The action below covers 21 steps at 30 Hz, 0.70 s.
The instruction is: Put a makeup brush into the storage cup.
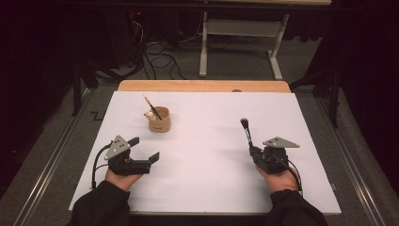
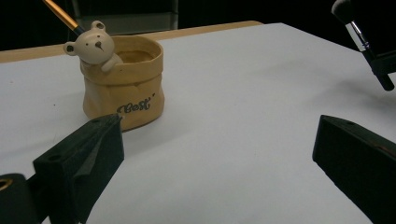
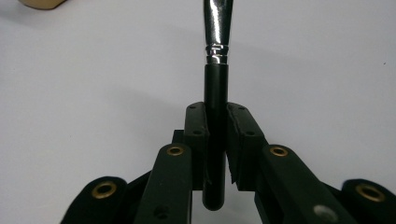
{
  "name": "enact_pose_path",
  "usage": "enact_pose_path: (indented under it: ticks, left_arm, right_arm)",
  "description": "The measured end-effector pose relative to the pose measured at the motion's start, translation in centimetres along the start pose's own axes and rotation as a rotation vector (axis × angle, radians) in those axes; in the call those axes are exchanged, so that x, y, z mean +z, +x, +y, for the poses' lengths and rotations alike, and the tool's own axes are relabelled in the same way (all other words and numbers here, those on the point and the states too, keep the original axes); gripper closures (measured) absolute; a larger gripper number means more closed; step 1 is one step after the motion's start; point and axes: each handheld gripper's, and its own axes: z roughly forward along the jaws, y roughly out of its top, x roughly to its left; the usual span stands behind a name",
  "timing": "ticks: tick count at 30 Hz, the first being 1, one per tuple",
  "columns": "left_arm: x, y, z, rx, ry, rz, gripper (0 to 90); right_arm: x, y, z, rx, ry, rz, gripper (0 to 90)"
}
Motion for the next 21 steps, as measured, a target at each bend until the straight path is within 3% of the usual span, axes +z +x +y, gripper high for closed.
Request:
enact_pose_path:
  ticks: [14,21]
  left_arm:
    - [0.0,0.1,0.0,-0.006,-0.007,0.006,3.0]
    - [-0.2,0.0,0.0,-0.006,-0.009,0.011,3.0]
  right_arm:
    - [-0.4,-0.5,-1.3,0.053,-0.123,0.028,80.5]
    - [-0.6,-0.1,-1.6,0.027,-0.139,0.028,80.5]
